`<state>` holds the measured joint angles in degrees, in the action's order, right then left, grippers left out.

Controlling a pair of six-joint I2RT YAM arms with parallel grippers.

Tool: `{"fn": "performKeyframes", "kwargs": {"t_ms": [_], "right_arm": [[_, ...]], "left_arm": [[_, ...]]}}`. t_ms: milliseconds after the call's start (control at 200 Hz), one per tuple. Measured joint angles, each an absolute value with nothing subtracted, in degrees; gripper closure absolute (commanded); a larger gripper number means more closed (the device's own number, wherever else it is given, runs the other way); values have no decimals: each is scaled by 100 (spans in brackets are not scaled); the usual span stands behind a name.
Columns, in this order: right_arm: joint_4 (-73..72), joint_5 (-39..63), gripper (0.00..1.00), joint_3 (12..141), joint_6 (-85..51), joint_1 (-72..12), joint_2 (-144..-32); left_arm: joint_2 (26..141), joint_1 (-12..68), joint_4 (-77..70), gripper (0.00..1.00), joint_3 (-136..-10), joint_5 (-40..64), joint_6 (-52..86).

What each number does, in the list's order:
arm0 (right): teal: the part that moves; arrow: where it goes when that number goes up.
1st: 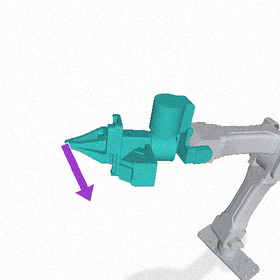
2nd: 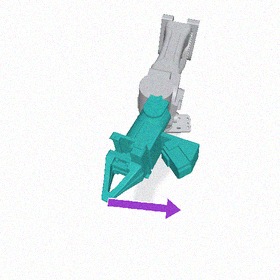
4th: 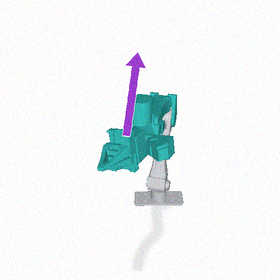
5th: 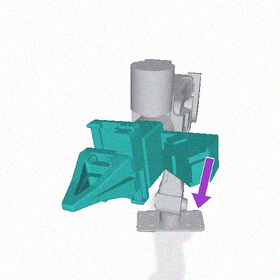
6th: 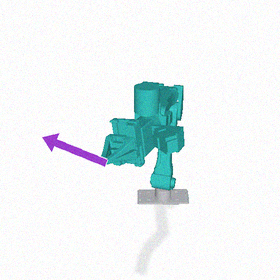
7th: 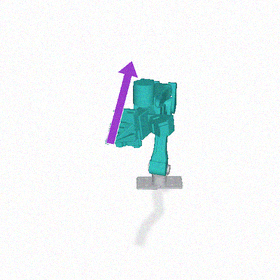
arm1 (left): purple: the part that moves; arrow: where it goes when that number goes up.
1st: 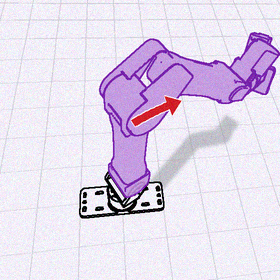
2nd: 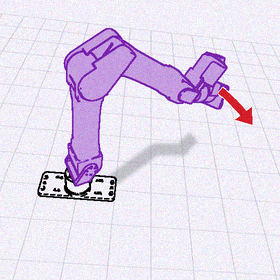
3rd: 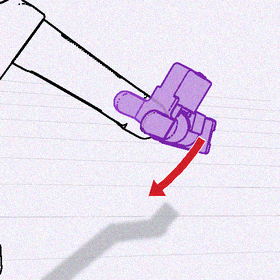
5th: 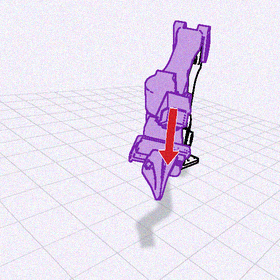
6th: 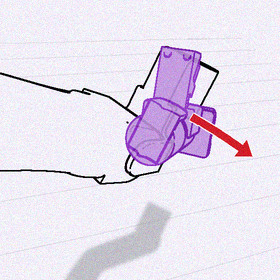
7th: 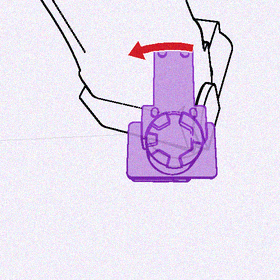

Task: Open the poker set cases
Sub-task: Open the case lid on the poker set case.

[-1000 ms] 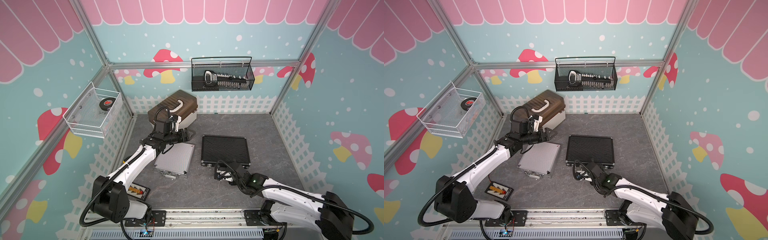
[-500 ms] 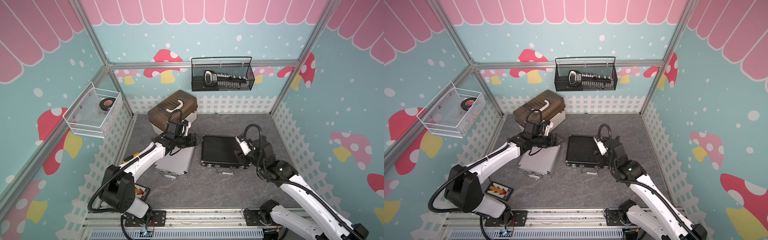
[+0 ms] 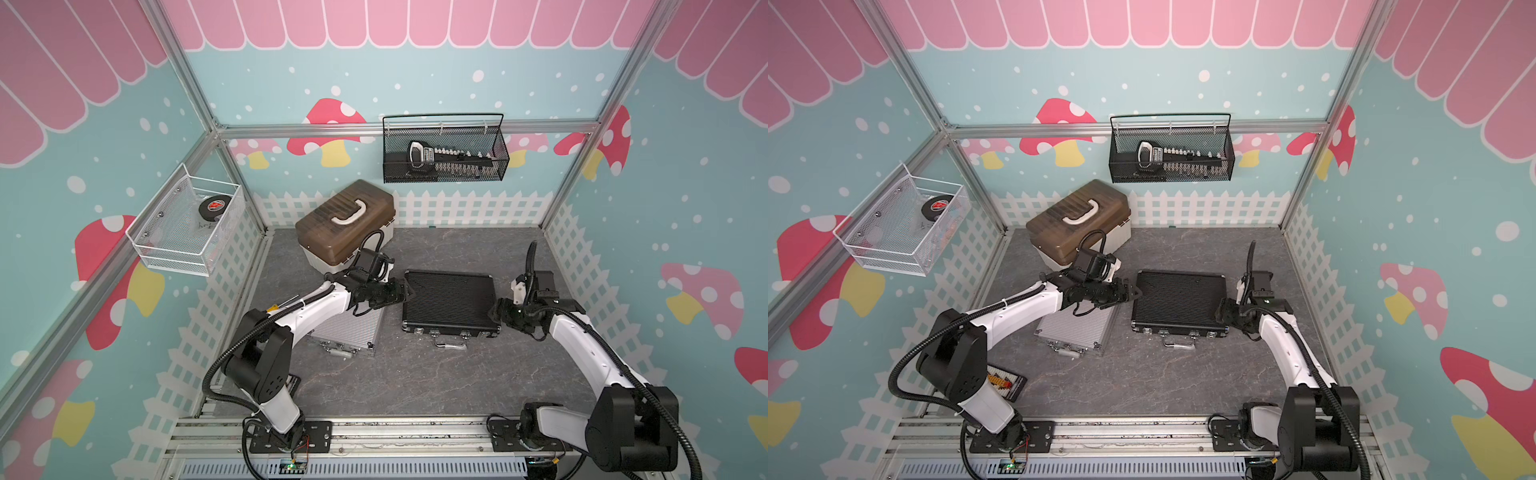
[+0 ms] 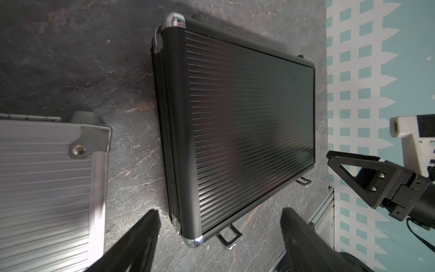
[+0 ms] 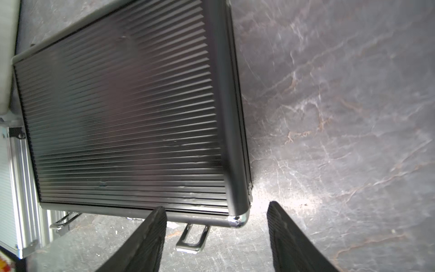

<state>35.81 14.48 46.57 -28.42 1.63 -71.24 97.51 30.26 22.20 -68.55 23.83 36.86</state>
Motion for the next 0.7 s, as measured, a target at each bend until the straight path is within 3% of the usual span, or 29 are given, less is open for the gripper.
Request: {"fn": "performKeyframes", "kwargs": {"t_ms": [485,700], "right_arm": [[3286,2193,37,4462,-2928,314,-7601],[3146,2272,37,4405,-2947,368,-7623]], "left_arm": [[10431,3140,1988,26,-7037,2858,3900],[10484,3157,1979,22,-7067,2875,3924]]}}
